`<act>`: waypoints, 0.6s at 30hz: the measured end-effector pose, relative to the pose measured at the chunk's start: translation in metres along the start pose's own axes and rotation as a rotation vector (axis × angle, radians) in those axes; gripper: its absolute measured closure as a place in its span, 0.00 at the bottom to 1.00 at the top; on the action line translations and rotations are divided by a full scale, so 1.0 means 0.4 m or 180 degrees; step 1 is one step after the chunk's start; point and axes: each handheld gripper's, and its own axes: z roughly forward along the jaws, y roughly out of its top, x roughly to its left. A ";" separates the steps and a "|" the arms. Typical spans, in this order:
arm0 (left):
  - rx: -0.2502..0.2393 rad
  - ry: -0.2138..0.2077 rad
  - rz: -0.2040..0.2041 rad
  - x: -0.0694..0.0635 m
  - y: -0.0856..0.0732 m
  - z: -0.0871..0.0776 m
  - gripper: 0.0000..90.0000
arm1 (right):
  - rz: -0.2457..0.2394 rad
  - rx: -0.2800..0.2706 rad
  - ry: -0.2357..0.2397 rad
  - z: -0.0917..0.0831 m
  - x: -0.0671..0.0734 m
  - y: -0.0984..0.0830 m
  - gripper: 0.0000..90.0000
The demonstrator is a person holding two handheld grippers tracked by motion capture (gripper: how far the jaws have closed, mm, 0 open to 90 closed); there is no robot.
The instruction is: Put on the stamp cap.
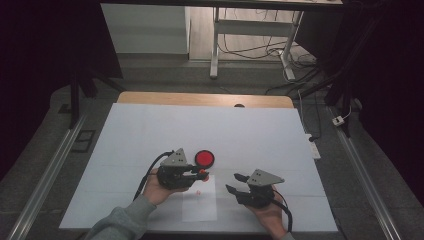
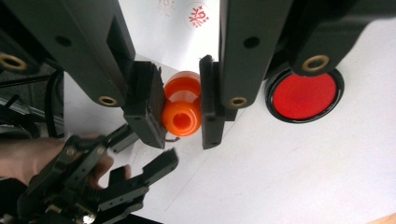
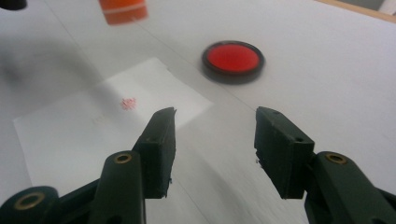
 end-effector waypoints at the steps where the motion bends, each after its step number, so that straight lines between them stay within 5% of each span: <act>1: 0.0008 0.0011 0.0006 0.001 0.000 -0.001 0.80 | -0.0002 0.0016 -0.0033 -0.008 -0.006 -0.003 0.52; 18: -0.0037 0.0269 -0.0093 0.056 0.003 -0.061 0.80 | 0.0134 0.0051 -0.0366 -0.136 -0.099 -0.062 0.51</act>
